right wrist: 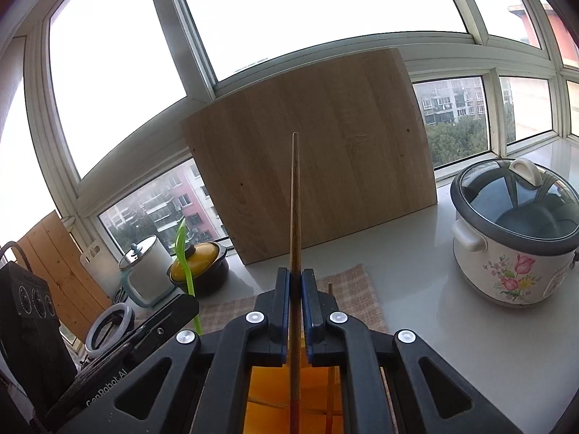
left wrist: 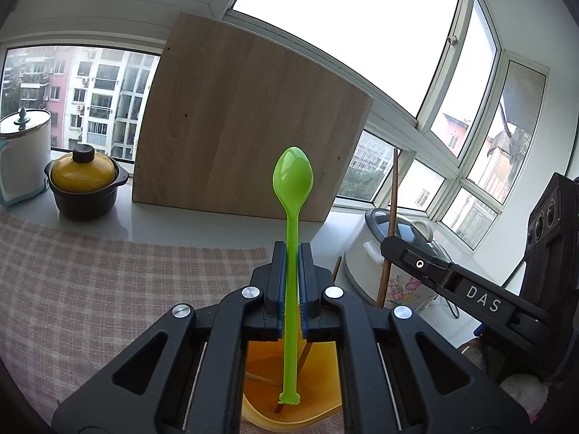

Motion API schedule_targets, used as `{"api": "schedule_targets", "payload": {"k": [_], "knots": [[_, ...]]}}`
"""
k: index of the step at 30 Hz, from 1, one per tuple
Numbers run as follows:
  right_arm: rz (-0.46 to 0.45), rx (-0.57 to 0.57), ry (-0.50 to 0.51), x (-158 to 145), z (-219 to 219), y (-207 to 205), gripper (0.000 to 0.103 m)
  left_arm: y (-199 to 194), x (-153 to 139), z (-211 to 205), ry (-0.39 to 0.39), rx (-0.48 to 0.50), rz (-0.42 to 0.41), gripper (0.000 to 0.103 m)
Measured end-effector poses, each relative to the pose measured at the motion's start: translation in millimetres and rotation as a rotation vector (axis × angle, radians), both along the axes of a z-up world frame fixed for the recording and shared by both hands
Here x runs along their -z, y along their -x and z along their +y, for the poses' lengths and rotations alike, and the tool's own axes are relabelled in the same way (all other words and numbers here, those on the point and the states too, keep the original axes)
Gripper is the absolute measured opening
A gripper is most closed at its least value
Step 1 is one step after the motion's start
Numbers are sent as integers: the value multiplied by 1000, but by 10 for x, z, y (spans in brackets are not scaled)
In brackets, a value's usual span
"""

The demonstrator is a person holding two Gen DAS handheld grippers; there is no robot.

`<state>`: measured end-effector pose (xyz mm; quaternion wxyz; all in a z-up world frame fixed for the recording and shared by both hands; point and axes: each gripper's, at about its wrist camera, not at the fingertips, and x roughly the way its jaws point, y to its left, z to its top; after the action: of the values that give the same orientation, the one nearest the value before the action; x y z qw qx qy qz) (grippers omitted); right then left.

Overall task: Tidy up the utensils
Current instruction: 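Lower both items into the yellow container and open both tools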

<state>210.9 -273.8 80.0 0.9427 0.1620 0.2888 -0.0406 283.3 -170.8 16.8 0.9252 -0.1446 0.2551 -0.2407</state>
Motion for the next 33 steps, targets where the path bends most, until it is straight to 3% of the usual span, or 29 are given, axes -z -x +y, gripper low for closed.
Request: {"api": "schedule_targets", "payload": {"k": [4, 12, 14, 16, 22, 26, 33], "knots": [[13, -3, 34, 106, 16, -1, 4, 4, 75, -87, -25, 0, -2, 4], [61, -52, 3, 288, 29, 20, 5, 43, 153, -112, -53, 44, 18, 4], [67, -52, 0, 325, 12, 47, 11, 74, 142, -99, -63, 60, 17, 4], [70, -47, -11, 362, -25, 75, 31, 106, 126, -97, -81, 73, 18, 4], [74, -31, -41, 389, -150, 165, 31, 172, 53, 1, -90, 73, 5, 4], [73, -27, -46, 378, -209, 225, 32, 201, 16, 113, -81, 65, -5, 17], [86, -41, -60, 396, -198, 361, 32, 195, 12, 404, -75, 69, 37, 17]]}}
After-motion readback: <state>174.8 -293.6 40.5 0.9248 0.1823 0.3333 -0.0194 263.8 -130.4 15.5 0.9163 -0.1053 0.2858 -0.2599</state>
